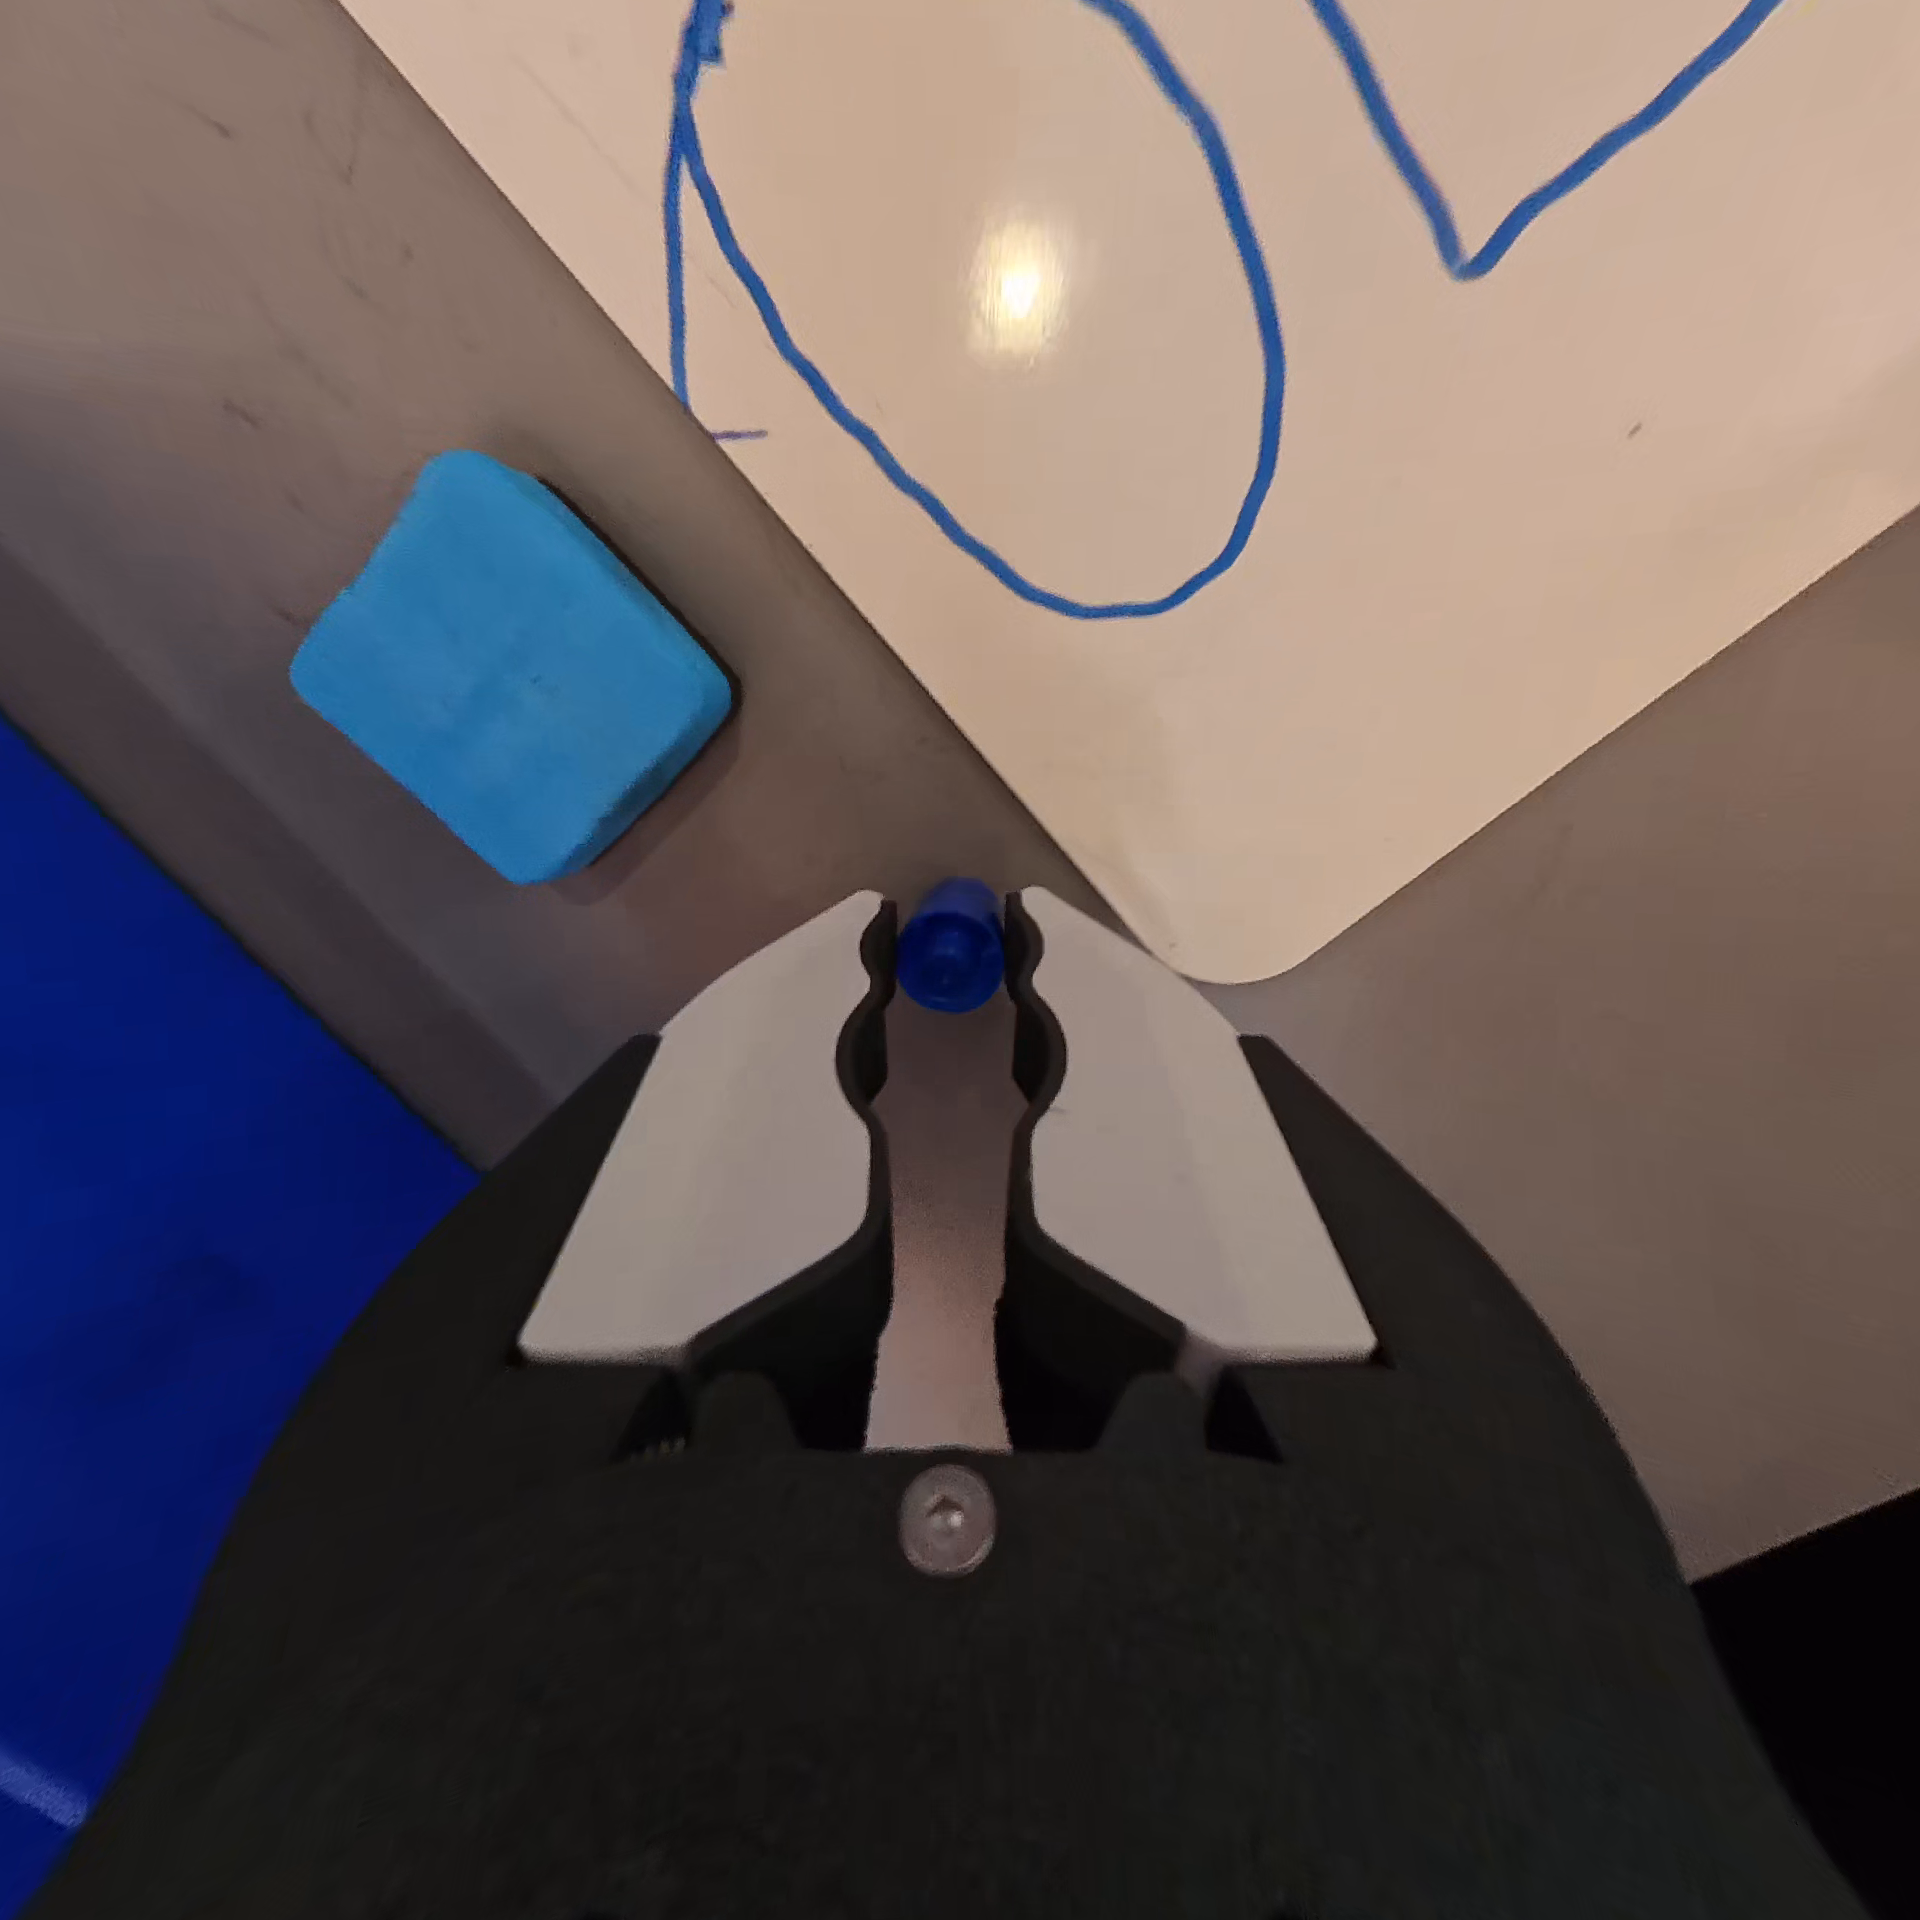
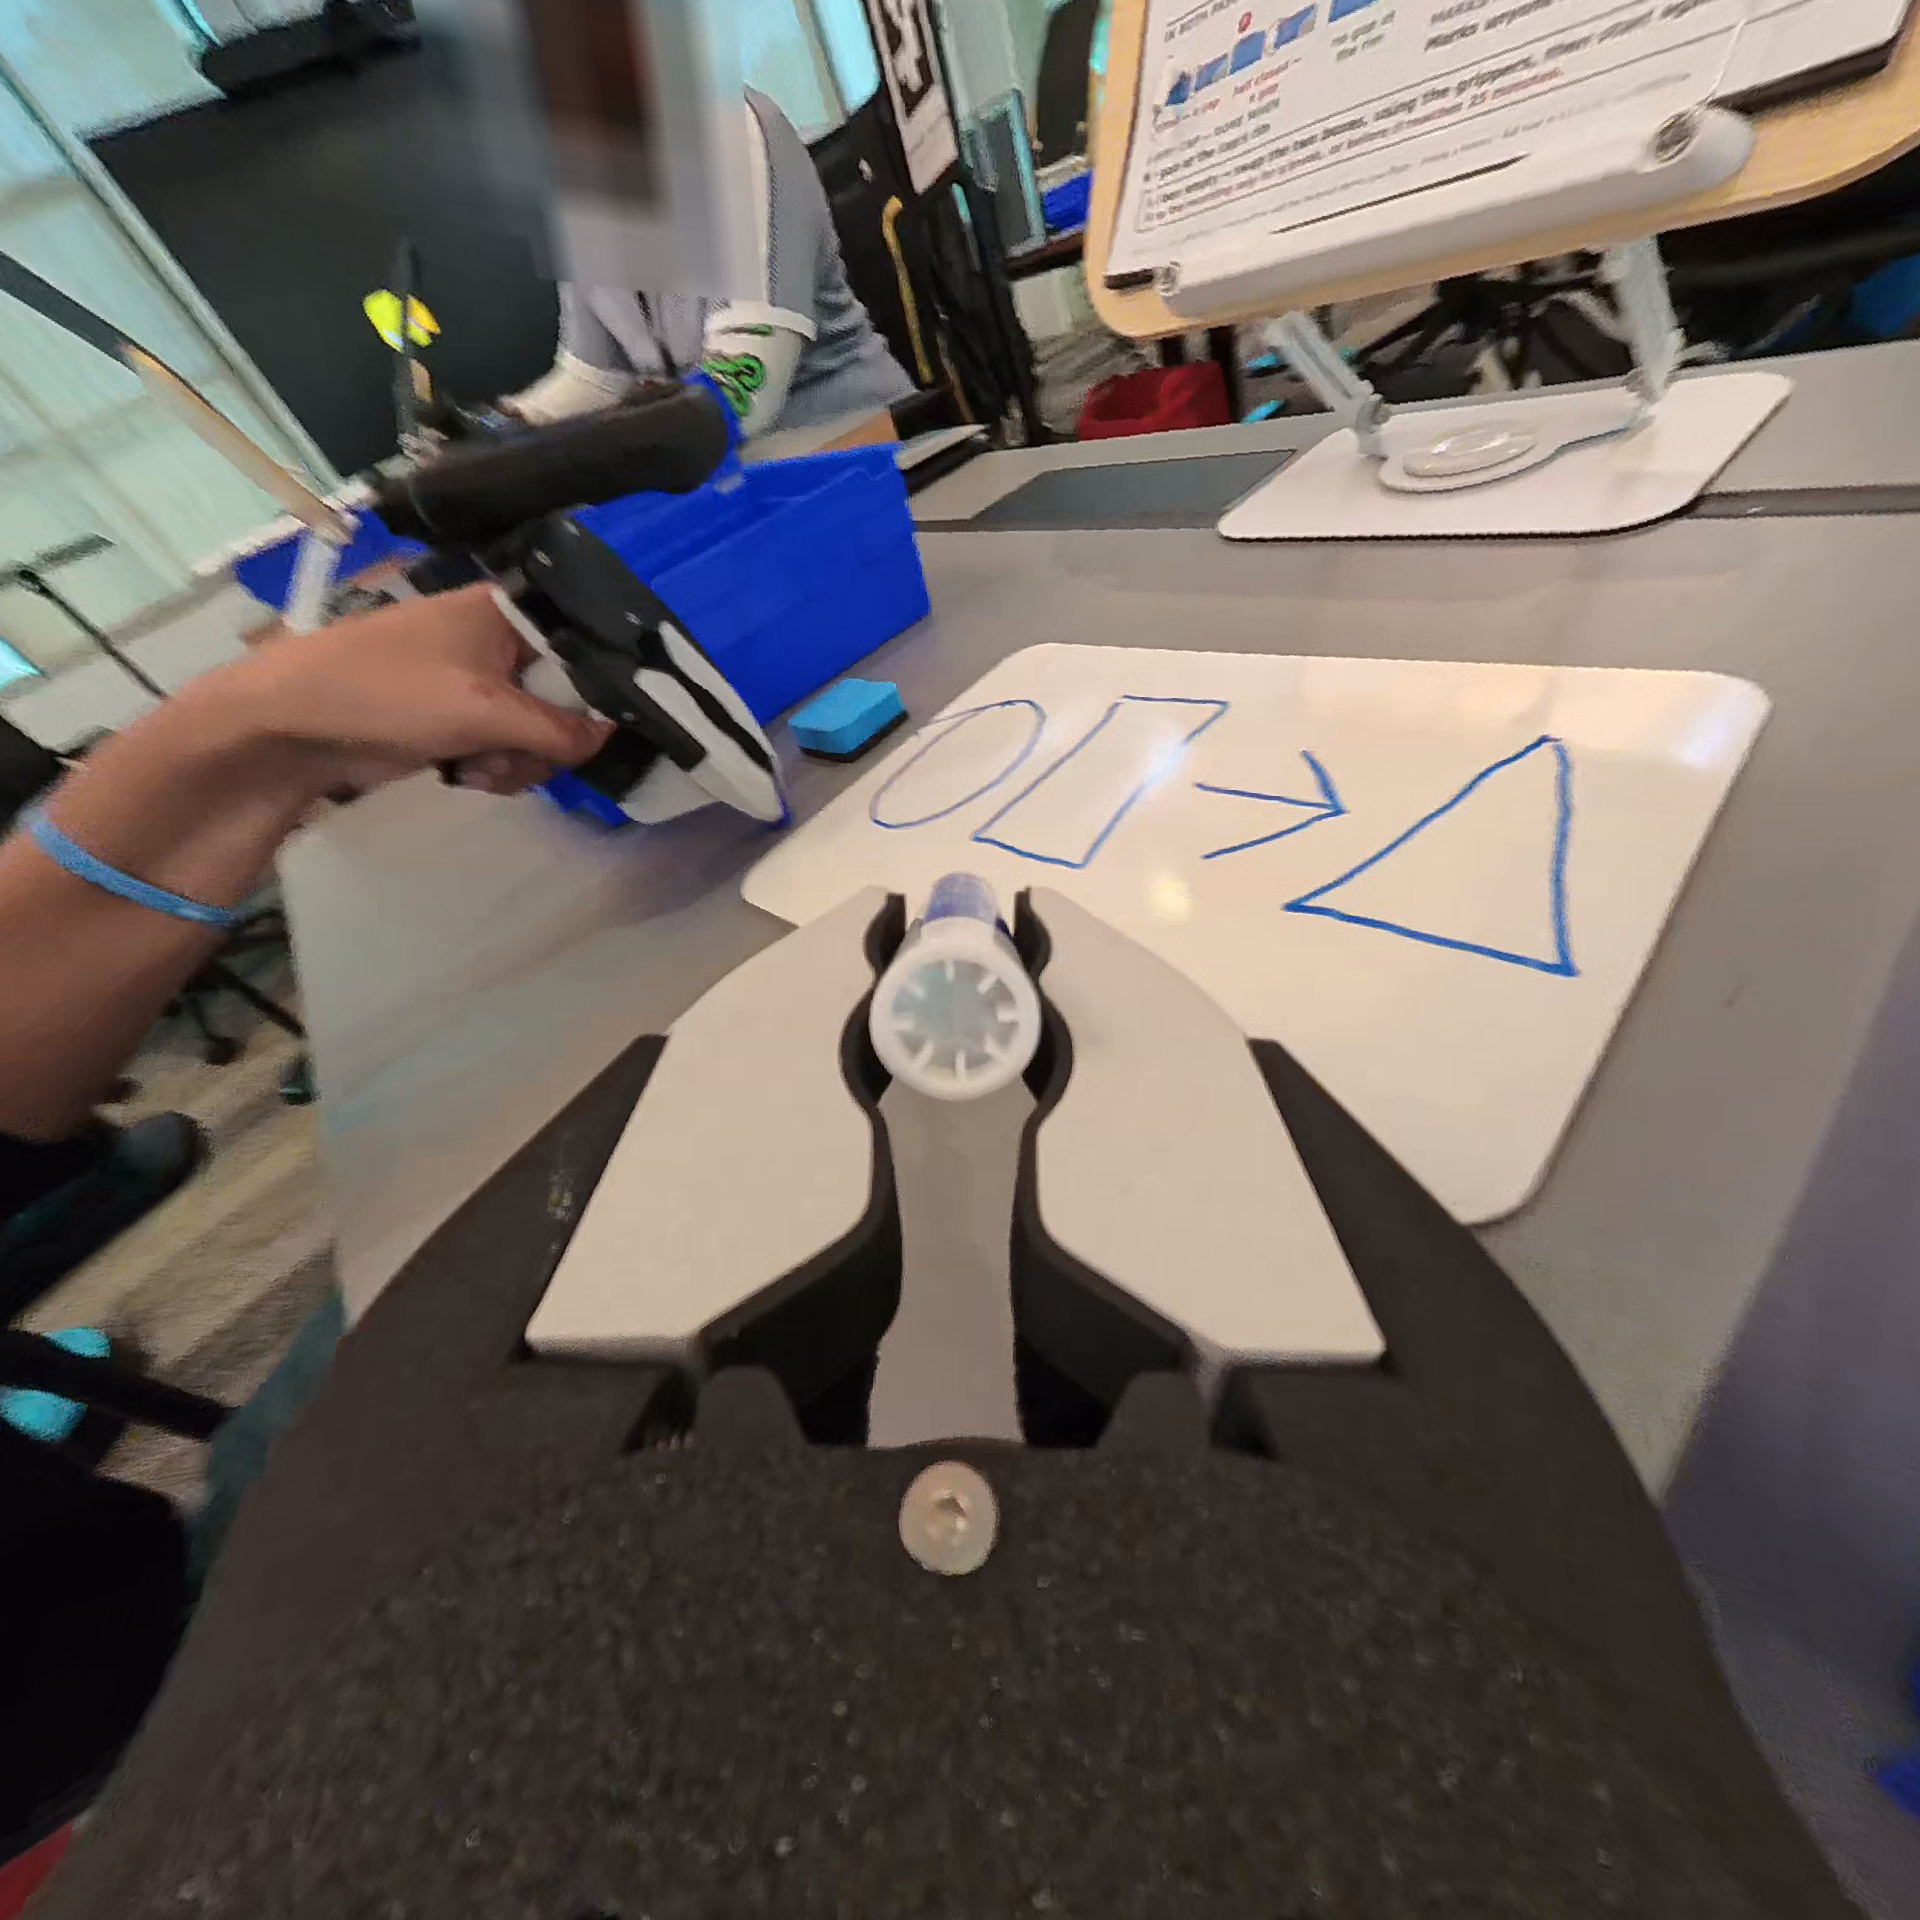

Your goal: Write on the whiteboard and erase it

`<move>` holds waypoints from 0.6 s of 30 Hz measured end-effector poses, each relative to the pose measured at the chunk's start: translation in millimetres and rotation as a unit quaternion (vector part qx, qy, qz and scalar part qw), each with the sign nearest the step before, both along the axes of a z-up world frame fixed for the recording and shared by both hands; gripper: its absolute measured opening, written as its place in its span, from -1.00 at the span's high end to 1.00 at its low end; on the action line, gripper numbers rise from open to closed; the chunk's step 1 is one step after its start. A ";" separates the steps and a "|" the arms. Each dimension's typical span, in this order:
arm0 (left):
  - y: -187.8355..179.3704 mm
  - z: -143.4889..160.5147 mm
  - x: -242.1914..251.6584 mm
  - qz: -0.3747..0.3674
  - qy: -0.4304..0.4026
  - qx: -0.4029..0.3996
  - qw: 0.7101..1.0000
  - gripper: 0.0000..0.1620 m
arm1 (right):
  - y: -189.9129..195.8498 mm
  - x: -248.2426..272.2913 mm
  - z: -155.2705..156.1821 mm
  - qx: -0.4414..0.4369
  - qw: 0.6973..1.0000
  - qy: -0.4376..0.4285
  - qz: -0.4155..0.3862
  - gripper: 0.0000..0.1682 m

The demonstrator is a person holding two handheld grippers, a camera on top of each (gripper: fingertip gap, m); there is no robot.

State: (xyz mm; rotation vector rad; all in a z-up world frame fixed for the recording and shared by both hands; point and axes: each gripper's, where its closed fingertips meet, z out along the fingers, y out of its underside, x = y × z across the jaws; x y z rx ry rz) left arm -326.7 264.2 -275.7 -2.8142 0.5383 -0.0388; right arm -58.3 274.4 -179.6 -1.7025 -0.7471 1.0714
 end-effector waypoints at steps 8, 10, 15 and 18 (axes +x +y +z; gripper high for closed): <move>4.8 85.6 84.3 -0.033 -0.382 0.144 0.912 0.77 | -1.0 -23.3 33.9 -0.057 0.983 0.160 0.063 0.77; -7.4 108.4 117.7 -0.078 -0.491 0.134 0.857 0.77 | 1.5 -33.3 51.1 -0.059 0.973 0.212 0.078 0.77; -27.7 142.4 177.3 -0.131 -0.638 0.134 0.747 0.77 | -4.6 -55.3 79.6 -0.075 0.939 0.313 0.121 0.77; -28.7 154.3 189.6 -0.130 -0.665 0.160 0.718 0.77 | -10.3 -59.8 80.2 -0.093 0.924 0.346 0.131 0.77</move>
